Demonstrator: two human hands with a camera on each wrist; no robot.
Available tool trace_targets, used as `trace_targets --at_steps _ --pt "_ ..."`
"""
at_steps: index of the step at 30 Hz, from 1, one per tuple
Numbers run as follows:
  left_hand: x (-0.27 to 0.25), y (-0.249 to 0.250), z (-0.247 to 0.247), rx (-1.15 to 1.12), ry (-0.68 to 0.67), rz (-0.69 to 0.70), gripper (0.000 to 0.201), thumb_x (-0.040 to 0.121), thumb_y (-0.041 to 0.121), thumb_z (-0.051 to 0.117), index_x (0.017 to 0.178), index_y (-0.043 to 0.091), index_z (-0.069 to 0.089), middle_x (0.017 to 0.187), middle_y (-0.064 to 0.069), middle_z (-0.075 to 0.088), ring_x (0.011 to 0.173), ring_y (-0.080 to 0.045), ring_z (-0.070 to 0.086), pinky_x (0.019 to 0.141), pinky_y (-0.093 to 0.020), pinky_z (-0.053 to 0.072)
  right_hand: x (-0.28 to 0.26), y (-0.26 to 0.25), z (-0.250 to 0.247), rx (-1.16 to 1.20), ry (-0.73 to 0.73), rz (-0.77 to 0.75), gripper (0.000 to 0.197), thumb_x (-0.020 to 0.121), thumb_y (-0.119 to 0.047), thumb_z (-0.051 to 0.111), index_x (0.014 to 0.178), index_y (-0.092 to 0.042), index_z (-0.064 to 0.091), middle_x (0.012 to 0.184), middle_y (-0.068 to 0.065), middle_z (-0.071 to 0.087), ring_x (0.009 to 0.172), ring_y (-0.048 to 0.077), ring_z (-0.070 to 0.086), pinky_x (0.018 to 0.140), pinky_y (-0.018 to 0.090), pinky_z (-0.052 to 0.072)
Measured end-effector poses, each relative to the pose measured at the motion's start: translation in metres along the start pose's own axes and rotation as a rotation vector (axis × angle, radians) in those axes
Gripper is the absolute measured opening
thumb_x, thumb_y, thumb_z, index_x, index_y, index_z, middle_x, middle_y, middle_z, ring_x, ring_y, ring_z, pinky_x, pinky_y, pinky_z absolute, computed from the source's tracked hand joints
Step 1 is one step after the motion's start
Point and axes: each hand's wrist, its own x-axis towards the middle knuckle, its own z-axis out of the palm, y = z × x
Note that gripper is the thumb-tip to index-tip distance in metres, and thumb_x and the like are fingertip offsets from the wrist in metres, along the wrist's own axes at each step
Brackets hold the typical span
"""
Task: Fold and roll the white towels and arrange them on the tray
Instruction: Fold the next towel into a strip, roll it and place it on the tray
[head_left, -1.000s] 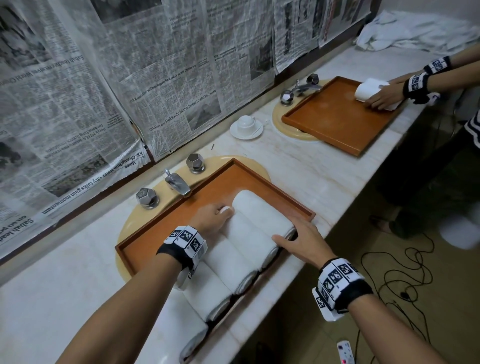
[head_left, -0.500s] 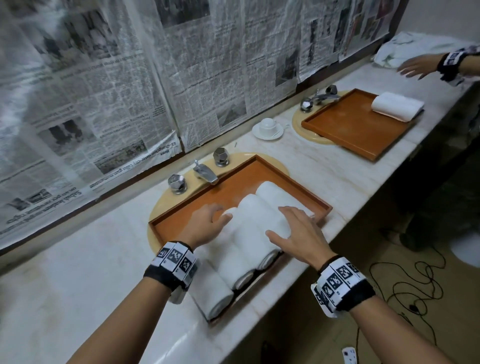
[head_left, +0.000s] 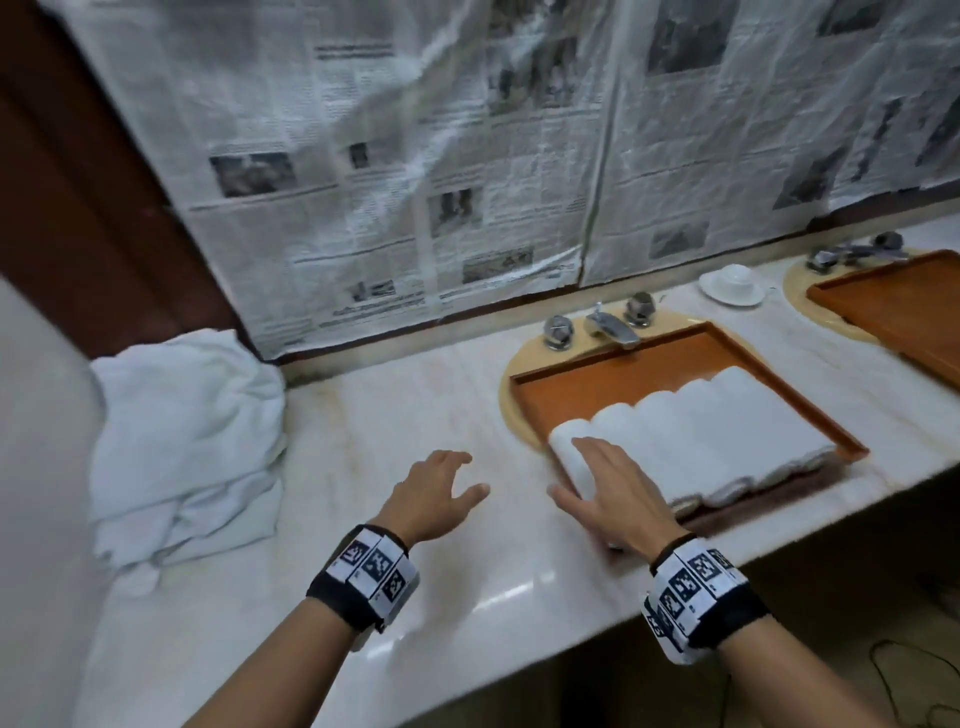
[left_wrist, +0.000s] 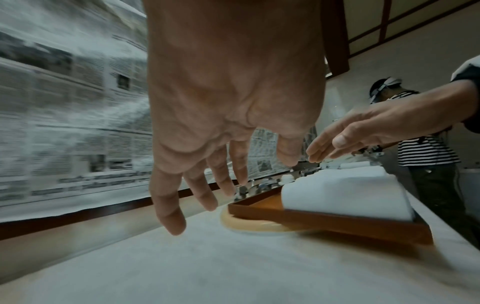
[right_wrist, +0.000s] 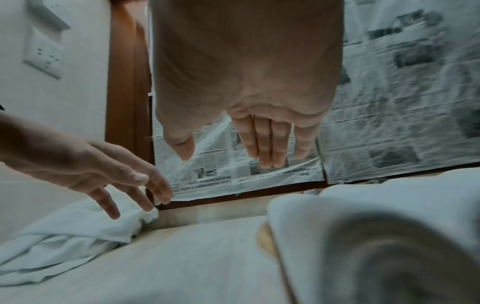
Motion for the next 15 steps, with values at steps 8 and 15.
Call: trace_targets --at_steps 8,15 --pt "-0.060 -0.085 -0.033 0.016 0.123 -0.186 0.062 0.096 0.060 0.048 0.148 0.029 0.036 0.155 0.008 0.034 0.138 -0.021 0.036 0.108 -0.046 0.038 0.026 -0.098 0.056 0.022 -0.151 -0.187 0.081 0.091 -0.063 0.050 0.153 -0.015 0.028 0.158 -0.001 0.030 0.145 0.014 0.024 0.116 0.028 0.021" --pt "-0.085 -0.146 -0.059 -0.004 0.218 -0.339 0.061 0.095 0.059 0.050 0.147 0.028 0.039 0.154 0.006 0.036 0.137 -0.021 0.037 0.107 -0.045 0.039 0.069 -0.167 0.086 0.033 -0.246 -0.341 0.081 0.092 -0.063 0.048 0.154 -0.016 0.025 0.160 -0.002 0.026 0.147 0.013 0.020 0.118 0.030 0.022"
